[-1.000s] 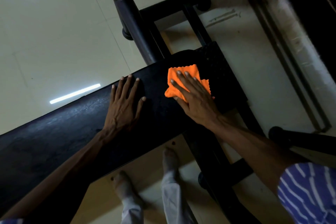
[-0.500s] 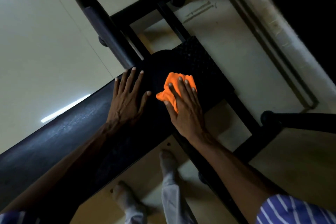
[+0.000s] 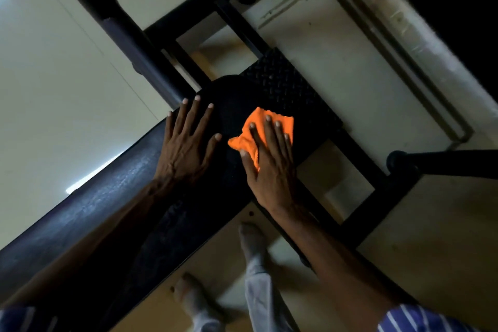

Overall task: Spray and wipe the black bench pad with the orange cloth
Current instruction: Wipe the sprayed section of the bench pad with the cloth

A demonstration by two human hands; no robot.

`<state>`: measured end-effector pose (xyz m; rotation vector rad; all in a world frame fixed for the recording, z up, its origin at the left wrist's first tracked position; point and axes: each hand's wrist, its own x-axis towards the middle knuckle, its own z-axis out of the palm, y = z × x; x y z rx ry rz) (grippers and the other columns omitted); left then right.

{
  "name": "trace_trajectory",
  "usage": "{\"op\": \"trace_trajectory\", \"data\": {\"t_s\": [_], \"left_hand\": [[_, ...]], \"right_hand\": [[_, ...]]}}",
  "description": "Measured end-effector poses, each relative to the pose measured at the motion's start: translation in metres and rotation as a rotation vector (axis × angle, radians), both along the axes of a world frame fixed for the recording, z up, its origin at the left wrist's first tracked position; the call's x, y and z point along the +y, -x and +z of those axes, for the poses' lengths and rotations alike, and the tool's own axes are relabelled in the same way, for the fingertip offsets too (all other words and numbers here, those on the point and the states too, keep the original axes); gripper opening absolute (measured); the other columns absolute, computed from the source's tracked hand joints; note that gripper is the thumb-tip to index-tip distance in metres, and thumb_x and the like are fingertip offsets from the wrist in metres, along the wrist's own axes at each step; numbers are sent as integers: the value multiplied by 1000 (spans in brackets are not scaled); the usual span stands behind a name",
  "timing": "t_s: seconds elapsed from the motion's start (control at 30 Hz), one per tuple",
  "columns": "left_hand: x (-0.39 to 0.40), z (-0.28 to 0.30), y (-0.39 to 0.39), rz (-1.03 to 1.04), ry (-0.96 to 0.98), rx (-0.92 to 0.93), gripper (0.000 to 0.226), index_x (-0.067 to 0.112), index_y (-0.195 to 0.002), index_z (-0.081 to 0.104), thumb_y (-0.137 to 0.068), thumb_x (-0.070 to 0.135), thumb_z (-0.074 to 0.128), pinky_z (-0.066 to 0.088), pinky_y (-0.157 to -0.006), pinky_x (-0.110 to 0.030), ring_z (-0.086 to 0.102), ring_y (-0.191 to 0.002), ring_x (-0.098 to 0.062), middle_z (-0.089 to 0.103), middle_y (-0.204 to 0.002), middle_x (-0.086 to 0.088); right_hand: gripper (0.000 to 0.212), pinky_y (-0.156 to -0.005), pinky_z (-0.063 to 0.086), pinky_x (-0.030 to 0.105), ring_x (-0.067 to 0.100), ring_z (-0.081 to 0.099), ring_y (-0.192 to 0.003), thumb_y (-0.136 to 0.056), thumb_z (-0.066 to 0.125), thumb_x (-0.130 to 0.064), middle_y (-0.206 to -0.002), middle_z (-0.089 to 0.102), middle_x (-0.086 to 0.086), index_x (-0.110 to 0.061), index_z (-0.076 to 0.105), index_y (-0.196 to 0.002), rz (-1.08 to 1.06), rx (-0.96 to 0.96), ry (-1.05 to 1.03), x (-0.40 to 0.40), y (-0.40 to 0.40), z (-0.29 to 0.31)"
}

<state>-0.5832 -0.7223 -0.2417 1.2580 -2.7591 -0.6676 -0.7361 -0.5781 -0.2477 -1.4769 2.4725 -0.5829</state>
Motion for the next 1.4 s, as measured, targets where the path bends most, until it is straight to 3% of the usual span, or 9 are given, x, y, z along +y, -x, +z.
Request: {"op": "trace_trajectory", "data": {"t_s": [0.2, 0.33, 0.43, 0.6, 0.73, 0.9, 1.17, 1.27, 1.4], "left_hand": [[2, -7, -3, -26, 37, -11, 67, 24, -166, 13, -107, 53, 27, 2, -131, -53, -6, -163, -24, 1, -176, -5], [2, -2, -9, -56, 19, 8, 67, 24, -166, 15, -107, 52, 29, -1, -132, -49, -7, -162, -23, 2, -176, -5], [4, -1, -18, -109, 17, -10, 67, 23, -166, 16, -107, 51, 28, 0, -132, -50, -6, -162, -25, 3, -175, -6], [-1, -12, -37, -221, 74, -34, 64, 28, -166, 4, -110, 53, 23, -1, -132, -49, -12, -162, -22, -5, -176, -1], [-8, -16, -43, -268, 75, 11, 62, 29, -166, 7, -111, 52, 22, -2, -132, -47, -11, -162, -22, -2, -176, -2], [-15, -8, -64, -283, 40, 16, 61, 27, -166, 14, -110, 50, 26, 3, -132, -49, -5, -163, -25, 5, -175, -4], [-10, -15, -94, -269, 49, 19, 60, 31, -166, 11, -111, 49, 26, 0, -132, -44, -7, -163, -23, 1, -176, -1], [-6, -16, -103, -234, 20, 42, 60, 30, -166, 12, -111, 50, 24, 4, -132, -48, -6, -163, -23, 2, -176, -2], [5, -10, -122, -172, 4, 3, 62, 29, -166, 12, -110, 50, 26, 4, -132, -48, -7, -163, -22, 2, -176, -2]], "right_hand": [[59, -133, 17, 50, 29, 22, -163, -109, 46, -46, -173, 29, 11, -21, 38, -162, -128, -7, -16, -36, 24, 0], [55, -133, 15, 52, 29, 20, -164, -110, 50, -40, -174, 29, 8, -21, 42, -161, -267, -55, 82, -17, -17, -1], [55, -133, 15, 54, 28, 14, -165, -110, 50, -41, -175, 23, 8, -25, 40, -162, -258, -57, 86, 14, -58, -3], [53, -131, 18, 56, 33, 23, -162, -108, 52, -40, -172, 30, 13, -22, 48, -157, -223, 18, 91, -10, -22, -6], [54, -132, 16, 55, 34, 23, -162, -108, 46, -44, -172, 31, 13, -23, 47, -158, -300, 32, 88, -22, -30, -9], [54, -132, 17, 56, 32, 15, -165, -109, 50, -40, -175, 25, 10, -25, 43, -160, -148, 1, 128, 31, -108, -12], [57, -132, 17, 54, 34, 23, -162, -105, 45, -46, -173, 30, 10, -24, 47, -158, -59, 106, 36, -31, -43, -7], [55, -133, 14, 51, 33, 22, -162, -106, 45, -44, -173, 30, 10, -26, 46, -159, -94, 89, 51, -30, -61, -8], [53, -133, 14, 51, 29, 13, -165, -109, 47, -43, -176, 22, 8, -28, 43, -160, 103, 64, 78, 23, -113, -6]]}}
